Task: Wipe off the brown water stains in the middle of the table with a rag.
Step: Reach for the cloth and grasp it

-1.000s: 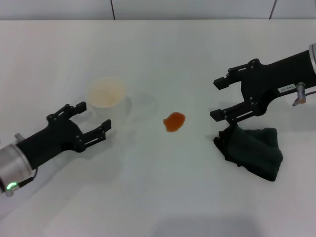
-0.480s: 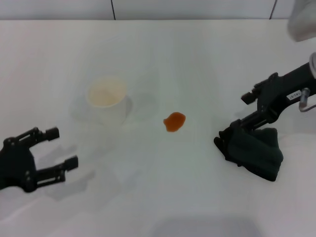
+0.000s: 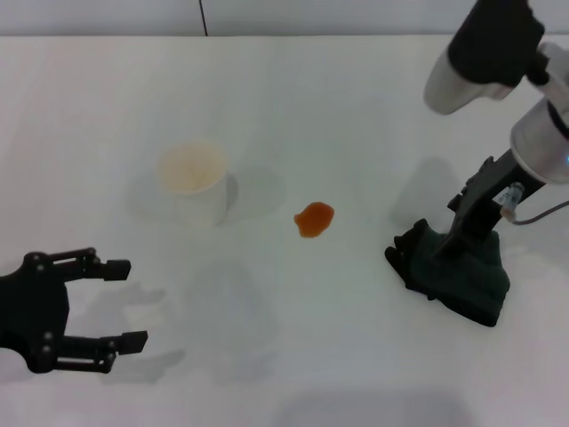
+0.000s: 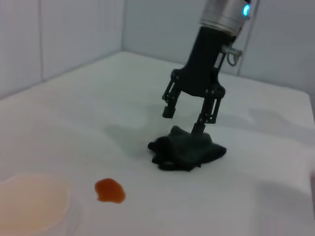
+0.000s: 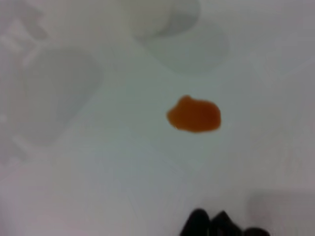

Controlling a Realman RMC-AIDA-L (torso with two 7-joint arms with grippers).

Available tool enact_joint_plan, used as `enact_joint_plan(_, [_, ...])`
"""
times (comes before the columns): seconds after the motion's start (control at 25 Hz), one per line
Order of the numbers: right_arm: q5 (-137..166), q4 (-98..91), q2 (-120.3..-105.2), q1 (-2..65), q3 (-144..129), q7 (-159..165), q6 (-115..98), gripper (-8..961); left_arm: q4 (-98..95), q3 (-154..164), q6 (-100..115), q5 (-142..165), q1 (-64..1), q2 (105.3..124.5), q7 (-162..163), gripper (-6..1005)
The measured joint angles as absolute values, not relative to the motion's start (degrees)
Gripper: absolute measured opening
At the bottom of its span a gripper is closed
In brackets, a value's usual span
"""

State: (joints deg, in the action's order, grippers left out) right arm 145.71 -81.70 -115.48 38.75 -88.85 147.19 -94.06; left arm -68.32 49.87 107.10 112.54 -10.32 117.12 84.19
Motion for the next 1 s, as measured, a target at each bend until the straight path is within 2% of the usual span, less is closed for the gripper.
enact_joint_plan(0.56, [146.8,-74.3,-115.90,38.6,-91.0,148.0,-89.4,768,-73.0,52.6,107.0,117.2,-14.9,118.16,87.8,879])
enact_joint_plan(0.68, [146.8,-74.2,-115.96,38.4,-91.6,148.0,-88.5,523,-72.9,52.7,107.0,117.8,-15.3,118.37,87.8,879])
enact_joint_plan(0.92, [146.7,-72.8,-115.95,38.3,-92.7,148.0,-86.6,317,-72.4,53.2,106.4,118.4,-16.0,118.77,87.9,879])
enact_joint_plan(1.0, [146.6,-72.5,-115.94,38.4,-93.3,148.0,-86.2,279,-72.2,53.3,106.4,118.4,-16.2,118.78,87.9,879])
